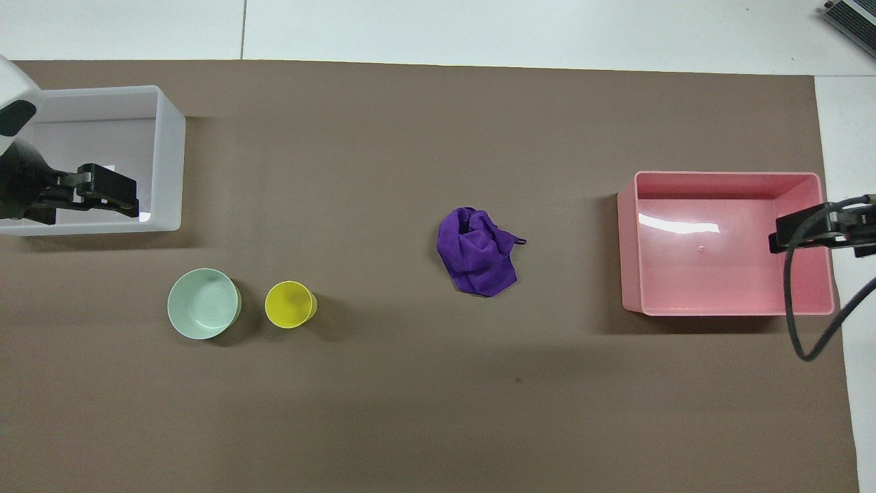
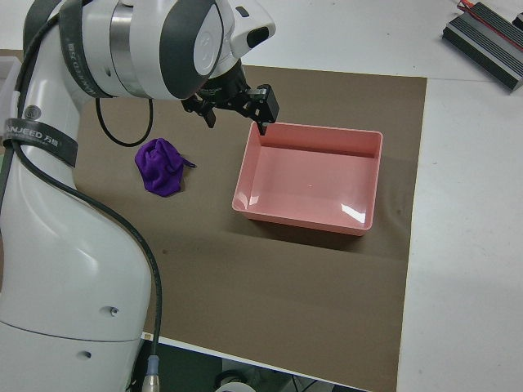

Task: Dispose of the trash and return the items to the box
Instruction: 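Reach the right gripper toward the purple cloth while the left gripper reaches the bowl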

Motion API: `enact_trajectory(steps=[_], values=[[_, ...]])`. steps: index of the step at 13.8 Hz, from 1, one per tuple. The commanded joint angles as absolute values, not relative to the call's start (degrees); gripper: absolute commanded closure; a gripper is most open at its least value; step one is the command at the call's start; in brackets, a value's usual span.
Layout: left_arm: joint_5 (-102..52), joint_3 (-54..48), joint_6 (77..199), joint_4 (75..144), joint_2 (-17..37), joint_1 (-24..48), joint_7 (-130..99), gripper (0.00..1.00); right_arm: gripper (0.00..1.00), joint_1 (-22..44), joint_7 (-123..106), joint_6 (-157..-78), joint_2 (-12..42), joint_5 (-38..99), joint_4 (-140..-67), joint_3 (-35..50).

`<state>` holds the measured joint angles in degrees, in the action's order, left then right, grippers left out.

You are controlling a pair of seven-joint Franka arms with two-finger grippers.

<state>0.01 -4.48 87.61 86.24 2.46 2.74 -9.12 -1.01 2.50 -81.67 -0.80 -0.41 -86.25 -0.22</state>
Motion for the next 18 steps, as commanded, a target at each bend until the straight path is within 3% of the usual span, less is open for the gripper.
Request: enact_trajectory(steps=[1, 8, 13, 16, 18], values=[[-0.53, -4.04, 86.22, 85.87, 2.2, 3.25, -8.97, 0.0, 0.0, -1.49, 3.43, -82.62, -1.58, -1.05, -87.36, 0.18], [-0.53, -4.04, 86.31, 85.78, 2.2, 2.99, -9.14, 0.0, 0.0, -1.58, 3.6, -83.31, -2.55, -0.27, -89.55, 0.17], [-1.41, -3.52, 85.0, 88.75, 3.6, -1.04, -8.79, 0.0, 0.0, 0.87, 3.51, -97.16, -6.24, -0.18, -100.26, 0.44], [-1.41, -3.52, 83.85, 93.58, 4.83, -2.72, -7.56, 0.0, 0.0, 7.27, 10.52, -105.26, -2.91, -0.18, -103.26, 0.53], [-1.84, -3.6, 88.99, 102.26, 4.57, -5.44, -6.86, 0.0, 0.0, 11.76, 15.26, -111.41, 1.12, -0.09, -103.97, 0.53]])
